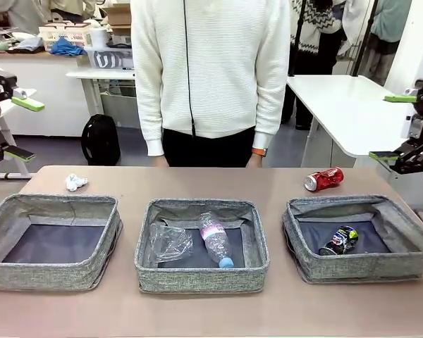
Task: Sort the waste into the appropriate baskets.
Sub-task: Place the picked waste into the Fabric basket indicated by the person.
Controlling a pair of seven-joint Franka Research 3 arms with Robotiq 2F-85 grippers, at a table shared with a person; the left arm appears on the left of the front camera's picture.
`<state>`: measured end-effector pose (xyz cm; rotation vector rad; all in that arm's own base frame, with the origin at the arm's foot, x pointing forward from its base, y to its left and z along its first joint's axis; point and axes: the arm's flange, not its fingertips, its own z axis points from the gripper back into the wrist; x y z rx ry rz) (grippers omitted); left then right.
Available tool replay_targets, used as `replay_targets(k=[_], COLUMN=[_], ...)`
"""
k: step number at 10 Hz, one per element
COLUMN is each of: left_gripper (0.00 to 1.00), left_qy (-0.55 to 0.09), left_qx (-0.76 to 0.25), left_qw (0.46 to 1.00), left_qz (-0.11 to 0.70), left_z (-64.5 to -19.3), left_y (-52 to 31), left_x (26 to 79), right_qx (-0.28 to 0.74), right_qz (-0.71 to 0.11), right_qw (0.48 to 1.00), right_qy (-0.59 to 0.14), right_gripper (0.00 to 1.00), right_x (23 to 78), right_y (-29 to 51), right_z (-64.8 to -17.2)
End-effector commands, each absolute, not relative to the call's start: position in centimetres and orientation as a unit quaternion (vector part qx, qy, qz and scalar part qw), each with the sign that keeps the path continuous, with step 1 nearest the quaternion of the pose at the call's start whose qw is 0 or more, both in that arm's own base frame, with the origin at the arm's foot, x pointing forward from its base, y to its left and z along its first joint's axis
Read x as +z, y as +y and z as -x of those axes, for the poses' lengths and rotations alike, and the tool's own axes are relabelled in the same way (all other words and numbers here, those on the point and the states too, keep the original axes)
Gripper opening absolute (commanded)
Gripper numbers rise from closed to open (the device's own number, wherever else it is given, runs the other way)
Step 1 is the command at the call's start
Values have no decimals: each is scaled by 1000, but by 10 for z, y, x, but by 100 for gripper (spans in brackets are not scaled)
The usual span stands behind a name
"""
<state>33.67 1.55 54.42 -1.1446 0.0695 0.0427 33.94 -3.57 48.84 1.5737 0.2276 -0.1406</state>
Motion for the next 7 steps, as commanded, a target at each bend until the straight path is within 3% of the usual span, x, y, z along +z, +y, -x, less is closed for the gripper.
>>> replay_targets(k=[1,7], left_gripper=[100,100], left_qy=[31,31], left_qx=[21,21], left_qw=[840,840], left_qz=[542,542], left_z=[-335,-335], left_y=[17,17], left_x=[544,544], right_qx=[-62,-62], right_qz=[-710,-710], right_qw=[694,694], right_qy=[99,99], right_gripper=[100,100], right_x=[490,490], right_y=[-35,-35], right_z=[-339,-339])
